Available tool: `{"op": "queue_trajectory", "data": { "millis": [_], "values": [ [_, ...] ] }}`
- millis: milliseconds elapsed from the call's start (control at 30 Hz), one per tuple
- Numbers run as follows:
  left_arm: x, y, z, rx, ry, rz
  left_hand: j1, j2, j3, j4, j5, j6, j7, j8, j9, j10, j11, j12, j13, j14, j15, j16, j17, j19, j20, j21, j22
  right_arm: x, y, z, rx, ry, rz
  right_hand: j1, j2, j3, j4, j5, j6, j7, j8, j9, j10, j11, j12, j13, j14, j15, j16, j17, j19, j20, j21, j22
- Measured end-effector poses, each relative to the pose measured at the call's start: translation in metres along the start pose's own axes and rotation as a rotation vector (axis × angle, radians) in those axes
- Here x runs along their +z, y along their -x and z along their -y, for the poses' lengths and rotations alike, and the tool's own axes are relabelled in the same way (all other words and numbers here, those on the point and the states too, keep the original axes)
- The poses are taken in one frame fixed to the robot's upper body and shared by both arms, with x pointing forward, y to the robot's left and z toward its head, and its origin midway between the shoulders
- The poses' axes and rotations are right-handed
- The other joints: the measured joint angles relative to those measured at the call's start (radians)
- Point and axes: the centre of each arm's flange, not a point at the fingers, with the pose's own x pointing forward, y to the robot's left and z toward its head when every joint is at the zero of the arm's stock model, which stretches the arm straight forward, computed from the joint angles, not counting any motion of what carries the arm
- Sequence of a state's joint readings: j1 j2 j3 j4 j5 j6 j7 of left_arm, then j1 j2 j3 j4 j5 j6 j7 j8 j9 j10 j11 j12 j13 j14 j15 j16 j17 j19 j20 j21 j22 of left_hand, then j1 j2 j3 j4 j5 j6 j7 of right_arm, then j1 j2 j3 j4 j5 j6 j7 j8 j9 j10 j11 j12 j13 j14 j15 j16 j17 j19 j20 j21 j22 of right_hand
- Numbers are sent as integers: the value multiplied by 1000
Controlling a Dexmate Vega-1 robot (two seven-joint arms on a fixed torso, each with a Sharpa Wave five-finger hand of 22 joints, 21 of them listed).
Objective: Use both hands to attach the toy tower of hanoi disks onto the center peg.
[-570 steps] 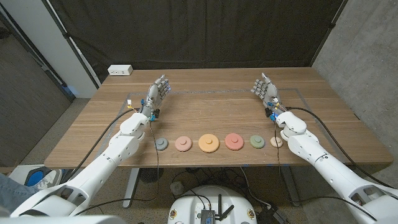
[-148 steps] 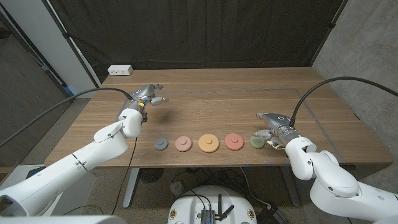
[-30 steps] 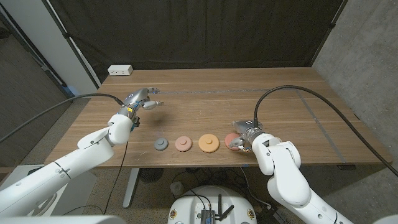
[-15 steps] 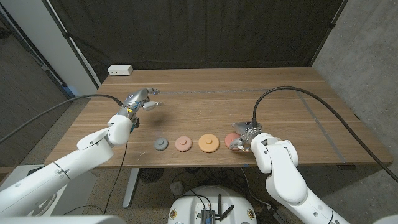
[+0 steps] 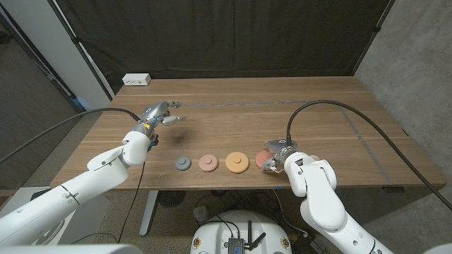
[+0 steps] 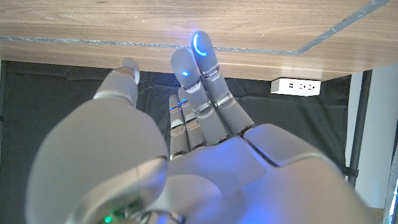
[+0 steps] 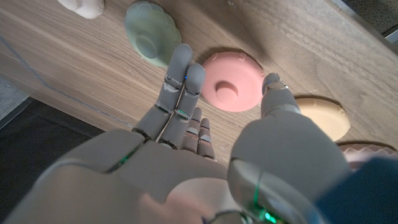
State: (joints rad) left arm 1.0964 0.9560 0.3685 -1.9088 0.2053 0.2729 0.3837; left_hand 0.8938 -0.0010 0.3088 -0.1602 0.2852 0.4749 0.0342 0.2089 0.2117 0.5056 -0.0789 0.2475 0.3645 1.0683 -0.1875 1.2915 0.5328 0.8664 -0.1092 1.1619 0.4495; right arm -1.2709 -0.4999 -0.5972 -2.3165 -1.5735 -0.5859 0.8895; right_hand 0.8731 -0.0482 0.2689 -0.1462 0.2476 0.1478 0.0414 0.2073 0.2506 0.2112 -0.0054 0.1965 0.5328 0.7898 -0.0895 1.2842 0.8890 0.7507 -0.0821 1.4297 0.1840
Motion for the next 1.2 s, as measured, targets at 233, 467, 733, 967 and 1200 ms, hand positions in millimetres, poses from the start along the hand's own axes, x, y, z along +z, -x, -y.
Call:
{"op": "queue_trajectory", "data": {
  "millis": [233, 467, 733, 967, 1200],
  "values": [
    [2, 1, 0, -1, 1, 4, 0, 0, 0, 0, 0, 0, 0, 0, 0, 0, 0, 0, 0, 0, 0, 0, 0, 0, 0, 8, -5, 0, -2, -3, 9, -2, -2, 0, 0, 0, 0, 0, 0, 0, 4, 0, 5, -5, 0, 0, 0, 0, 0, -4, 0, 0, 0, 0],
    [3, 2, 0, -1, 2, 4, 0, 0, 0, 0, 0, 0, 0, 0, 0, 4, 4, -4, 0, 0, 0, 0, -5, -4, -4, 13, -8, -1, -4, -6, 21, -11, -1, -8, 8, 0, 0, 0, 4, -4, 4, 0, 11, 0, 1, -5, 0, 0, 8, -5, 0, 0, 0, 0],
    [3, 2, 2, -6, -1, 3, 0, 0, 0, 0, 0, 0, 0, 0, 0, 4, 4, -4, 1, 0, 0, 4, -5, -9, 2, 16, -9, -1, -7, -9, 32, -13, -5, -2, 22, 0, 0, 0, 17, -2, 11, -3, 13, 2, 7, -5, 0, 0, 8, -9, 1, 0, 0, 0],
    [4, 2, 4, -12, 1, 4, 0, 0, 0, 0, 0, 0, 0, 0, 0, 4, 4, -7, 5, 0, 0, 8, -5, -9, 2, 23, -14, -1, -9, -11, 40, -13, -7, -2, 23, 0, 0, 0, 17, -2, 11, -5, 23, -2, 7, -5, 4, 4, 16, -11, 4, 4, 0, -1],
    [4, 2, 5, -16, 2, 3, 0, 0, 0, 0, 0, 0, 0, 0, 0, 10, -1, -8, 5, 0, 0, 8, -9, -9, 2, 29, -19, -1, -13, -12, 49, -13, -8, -8, 29, 0, 0, 0, 24, -9, 11, -5, 38, -6, 15, -2, 8, 0, 21, -12, 4, 4, 0, -3]
  ]
}}
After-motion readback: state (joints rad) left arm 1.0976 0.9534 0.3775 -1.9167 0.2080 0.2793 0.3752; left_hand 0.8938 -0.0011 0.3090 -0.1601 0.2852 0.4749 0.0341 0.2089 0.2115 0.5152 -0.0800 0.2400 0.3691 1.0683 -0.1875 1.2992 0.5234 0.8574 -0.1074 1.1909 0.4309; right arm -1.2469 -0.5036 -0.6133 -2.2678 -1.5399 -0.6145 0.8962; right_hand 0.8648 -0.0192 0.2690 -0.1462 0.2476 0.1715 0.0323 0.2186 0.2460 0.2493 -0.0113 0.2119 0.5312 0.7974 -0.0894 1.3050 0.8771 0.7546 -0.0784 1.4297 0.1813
